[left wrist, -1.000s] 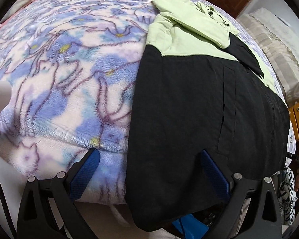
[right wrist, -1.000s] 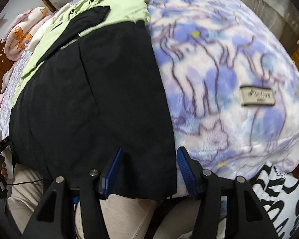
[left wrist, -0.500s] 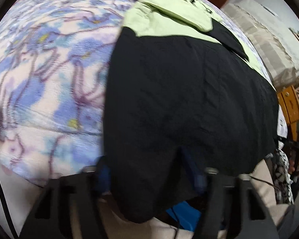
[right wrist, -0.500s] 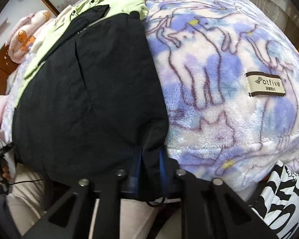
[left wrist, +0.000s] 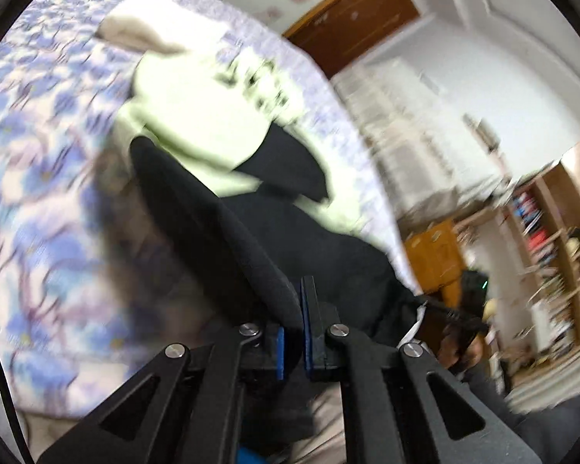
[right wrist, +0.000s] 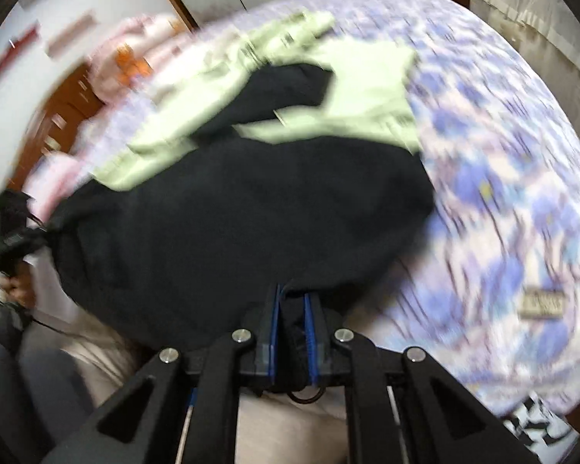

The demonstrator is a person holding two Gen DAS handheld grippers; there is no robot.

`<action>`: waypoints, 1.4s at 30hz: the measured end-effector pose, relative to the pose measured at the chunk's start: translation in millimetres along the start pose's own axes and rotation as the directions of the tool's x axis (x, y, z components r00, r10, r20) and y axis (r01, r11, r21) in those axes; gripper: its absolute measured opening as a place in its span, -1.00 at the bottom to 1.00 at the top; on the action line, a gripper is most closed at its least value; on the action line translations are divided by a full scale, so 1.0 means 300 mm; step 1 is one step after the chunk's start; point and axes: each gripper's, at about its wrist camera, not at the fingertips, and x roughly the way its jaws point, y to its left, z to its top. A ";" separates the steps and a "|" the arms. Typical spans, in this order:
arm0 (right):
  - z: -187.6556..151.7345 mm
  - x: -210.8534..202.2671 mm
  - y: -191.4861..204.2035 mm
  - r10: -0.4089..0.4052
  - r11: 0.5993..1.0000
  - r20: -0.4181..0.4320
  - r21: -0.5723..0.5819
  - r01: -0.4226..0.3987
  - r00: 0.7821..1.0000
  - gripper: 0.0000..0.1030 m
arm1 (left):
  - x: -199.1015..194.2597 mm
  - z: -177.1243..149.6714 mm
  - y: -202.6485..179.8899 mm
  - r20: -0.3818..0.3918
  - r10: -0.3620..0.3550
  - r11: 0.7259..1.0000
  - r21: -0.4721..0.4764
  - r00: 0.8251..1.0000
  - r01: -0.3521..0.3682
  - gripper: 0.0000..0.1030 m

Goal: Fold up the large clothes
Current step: 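Grasp the black jacket hem with both grippers and lift it, then fold the held hem up toward the hood with both grippers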

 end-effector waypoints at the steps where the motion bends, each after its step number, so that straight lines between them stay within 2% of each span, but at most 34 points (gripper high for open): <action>1: 0.036 -0.026 0.000 0.038 0.999 0.037 0.010 -0.038 0.999 -0.79 | 0.002 0.029 -0.011 0.015 -0.014 1.000 -0.011 1.000 0.014 -0.91; 4: 0.147 -0.088 0.017 0.096 0.995 0.134 0.015 -0.099 0.986 -0.79 | 0.028 0.144 -0.049 0.067 -0.033 0.998 -0.047 0.997 0.036 -0.91; 6: 0.235 -0.123 0.019 0.112 0.993 0.191 0.021 -0.118 0.975 -0.79 | 0.046 0.246 -0.060 0.103 -0.016 0.998 -0.056 0.995 0.022 -0.91; 8: 0.321 -0.129 0.025 0.110 0.992 0.238 0.039 -0.122 0.965 -0.79 | 0.053 0.347 -0.050 0.148 0.026 0.998 -0.069 0.989 -0.016 -0.91; 10: 0.421 -0.133 -0.019 0.088 0.990 0.279 0.082 -0.115 0.956 -0.80 | 0.067 0.451 -0.007 0.184 0.031 0.992 -0.127 0.982 -0.008 -0.91; 14: 0.607 -0.050 -0.129 0.009 0.972 0.326 0.220 -0.085 0.945 -0.80 | 0.146 0.647 0.101 0.227 0.142 0.971 -0.221 0.964 -0.091 -0.91; 17: 0.716 0.056 -0.278 -0.053 0.937 0.312 0.344 -0.061 0.949 -0.79 | 0.221 0.764 0.222 0.205 0.236 0.943 -0.283 0.950 -0.173 -0.91; 18: 0.756 0.114 -0.330 -0.072 0.921 0.293 0.386 -0.049 0.953 -0.73 | 0.241 0.797 0.255 0.194 0.264 0.934 -0.294 0.945 -0.201 -0.89; 19: 0.771 0.156 -0.359 -0.091 0.913 0.271 0.407 -0.029 0.958 -0.73 | 0.282 0.832 0.306 0.169 0.308 0.915 -0.324 0.936 -0.242 -0.85; 23: 0.809 0.360 -0.485 -0.113 0.863 0.144 0.504 0.026 0.983 -0.45 | 0.414 0.877 0.468 0.031 0.397 0.852 -0.384 0.917 -0.356 0.04; 24: 0.814 0.402 -0.501 -0.112 0.859 0.121 0.510 0.035 0.986 -0.42 | 0.440 0.889 0.496 0.005 0.407 0.842 -0.389 0.914 -0.373 0.14; 26: 0.823 0.471 -0.511 -0.145 0.865 0.059 0.492 0.098 0.988 -0.42 | 0.471 0.900 0.530 -0.013 0.404 0.840 -0.392 0.915 -0.376 0.20; 29: 0.819 0.491 -0.501 -0.158 0.889 0.055 0.443 0.117 0.986 -0.40 | 0.500 0.919 0.538 -0.025 0.425 0.848 -0.339 0.905 -0.408 0.25; 31: 0.819 0.472 -0.496 -0.165 0.906 0.077 0.406 0.121 0.983 -0.30 | 0.521 0.927 0.524 -0.037 0.450 0.855 -0.269 0.892 -0.443 0.26; 33: 0.820 0.448 -0.488 -0.201 0.917 0.095 0.368 0.153 0.975 -0.10 | 0.545 0.933 0.500 -0.044 0.482 0.860 -0.169 0.875 -0.482 0.26; 35: 0.825 0.441 -0.483 -0.249 0.927 0.099 0.311 0.208 0.963 -0.08 | 0.566 0.932 0.464 -0.050 0.508 0.857 -0.063 0.860 -0.511 0.26; 37: 0.836 0.454 -0.482 -0.286 0.931 0.074 0.258 0.259 0.955 -0.08 | 0.590 0.928 0.426 -0.051 0.540 0.840 0.086 0.840 -0.535 0.26; 40: 0.852 0.476 -0.469 -0.319 0.933 0.061 0.193 0.303 0.946 -0.08 | 0.596 0.909 0.384 -0.075 0.530 0.834 0.227 0.845 -0.503 0.26; 42: 0.861 0.493 -0.459 -0.339 0.933 0.061 0.147 0.328 0.939 -0.08 | 0.597 0.889 0.355 -0.084 0.532 0.814 0.326 0.843 -0.481 0.26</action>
